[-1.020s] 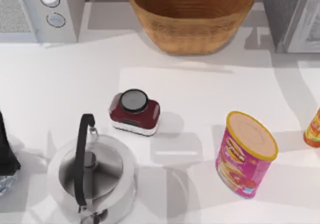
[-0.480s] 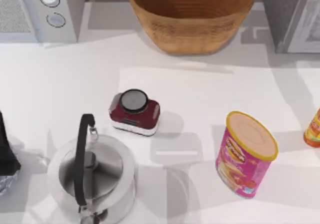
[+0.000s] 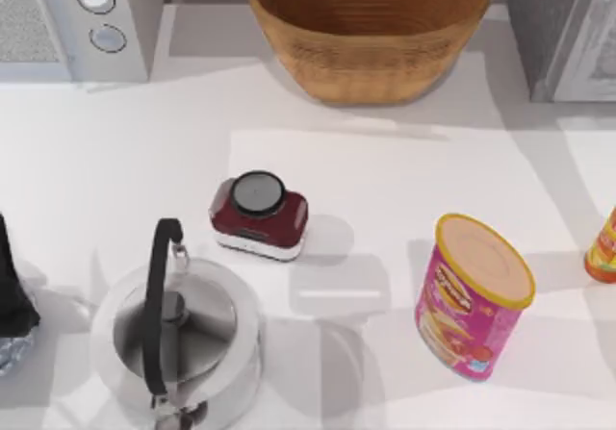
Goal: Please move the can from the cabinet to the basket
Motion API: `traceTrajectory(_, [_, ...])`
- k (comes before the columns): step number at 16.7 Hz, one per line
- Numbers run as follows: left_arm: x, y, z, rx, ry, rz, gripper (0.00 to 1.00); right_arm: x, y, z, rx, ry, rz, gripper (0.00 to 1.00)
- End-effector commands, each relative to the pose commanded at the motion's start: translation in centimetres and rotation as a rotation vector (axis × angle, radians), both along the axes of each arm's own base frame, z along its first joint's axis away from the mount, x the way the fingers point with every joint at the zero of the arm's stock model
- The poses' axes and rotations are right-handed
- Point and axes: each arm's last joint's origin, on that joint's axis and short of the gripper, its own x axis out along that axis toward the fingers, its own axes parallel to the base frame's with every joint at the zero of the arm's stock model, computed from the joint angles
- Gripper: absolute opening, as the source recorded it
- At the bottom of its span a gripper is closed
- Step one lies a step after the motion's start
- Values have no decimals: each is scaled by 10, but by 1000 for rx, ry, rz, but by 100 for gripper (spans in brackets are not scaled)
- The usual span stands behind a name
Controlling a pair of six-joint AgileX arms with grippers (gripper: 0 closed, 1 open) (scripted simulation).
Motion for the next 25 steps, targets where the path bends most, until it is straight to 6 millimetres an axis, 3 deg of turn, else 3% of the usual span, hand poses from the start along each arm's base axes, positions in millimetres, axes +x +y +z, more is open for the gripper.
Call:
traceTrajectory(6, [0, 0, 0, 0, 0, 0, 100, 7, -1, 1, 0, 2, -1, 100])
traceTrajectory(15, [0, 0, 0, 0, 0, 0, 100, 58, 0, 1, 0, 0, 0, 100])
traceTrajectory(20, [0, 0, 0, 0, 0, 0, 100, 60, 0, 1, 0, 0, 0, 100])
traceTrajectory(25, [0, 0, 0, 0, 0, 0, 100, 60, 0, 1, 0, 0, 0, 62])
